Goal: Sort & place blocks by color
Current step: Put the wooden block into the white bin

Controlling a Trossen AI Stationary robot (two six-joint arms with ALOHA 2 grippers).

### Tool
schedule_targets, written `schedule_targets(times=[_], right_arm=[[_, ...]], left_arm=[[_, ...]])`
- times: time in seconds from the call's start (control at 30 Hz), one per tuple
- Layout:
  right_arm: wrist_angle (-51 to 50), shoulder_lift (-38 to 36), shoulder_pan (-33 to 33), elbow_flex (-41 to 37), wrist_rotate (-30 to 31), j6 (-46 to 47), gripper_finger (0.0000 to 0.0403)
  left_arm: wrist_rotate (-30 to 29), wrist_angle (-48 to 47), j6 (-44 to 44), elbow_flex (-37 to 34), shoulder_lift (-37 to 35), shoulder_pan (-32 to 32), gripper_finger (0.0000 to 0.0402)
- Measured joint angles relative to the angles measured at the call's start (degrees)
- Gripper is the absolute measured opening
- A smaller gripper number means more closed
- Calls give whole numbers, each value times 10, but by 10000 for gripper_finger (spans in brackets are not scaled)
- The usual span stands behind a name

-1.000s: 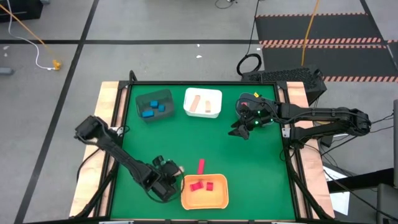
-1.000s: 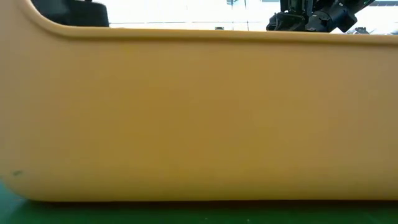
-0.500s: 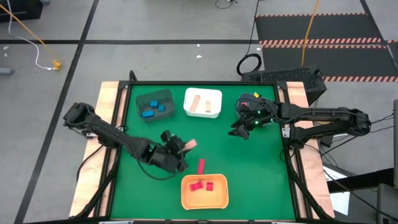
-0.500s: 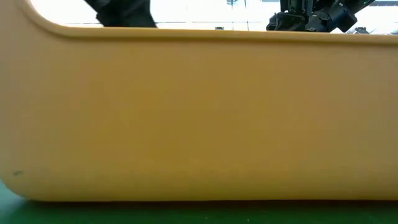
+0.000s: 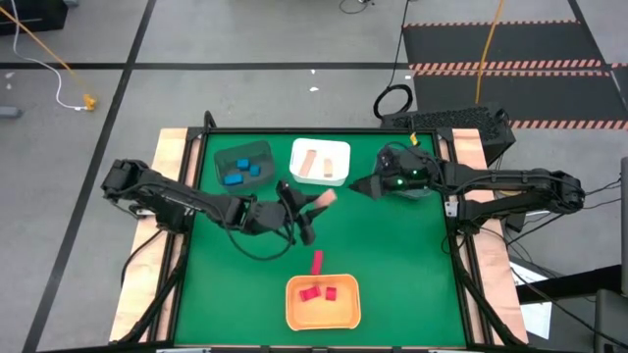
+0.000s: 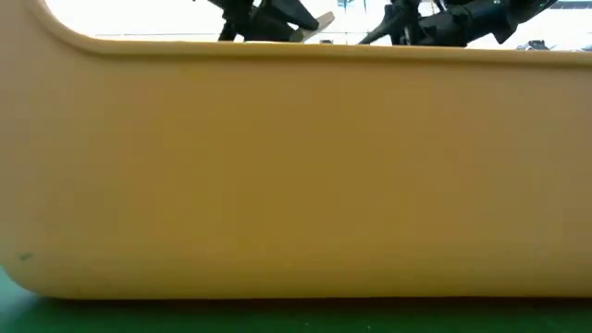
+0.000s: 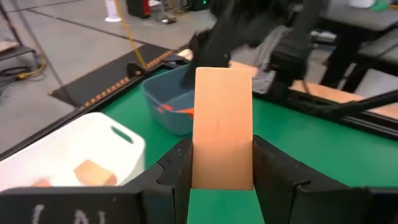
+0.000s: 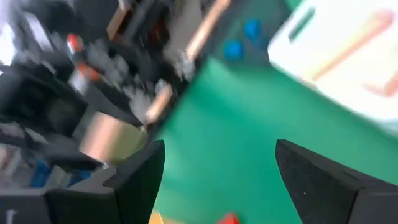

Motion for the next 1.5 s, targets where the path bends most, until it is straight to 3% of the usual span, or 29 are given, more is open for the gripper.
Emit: schedule_targets(times=[0.2, 0.4, 0.67, 0.87, 1.07, 1.3, 1.5], right_arm=[[149, 0, 0, 0, 80, 5, 295], [245, 0, 0, 0, 69, 2, 295], [206, 0, 0, 0, 76, 20, 295], [227, 0, 2, 0, 74, -52, 295], [229, 0, 5, 0, 92, -42, 295], [175, 29, 5, -1, 91, 71, 295], [211, 67, 16, -1, 79, 108, 295]], left_arm=[[0, 0, 0, 0, 0, 37, 130], [35, 17, 15, 0, 0, 70, 130], [65, 45, 64, 0, 0, 96, 130], [121, 44, 123, 0, 0, 111, 130], [164, 44, 181, 0, 0, 138, 130], [209, 43, 260, 0, 0, 151, 130], [241, 10, 284, 0, 0, 155, 130]])
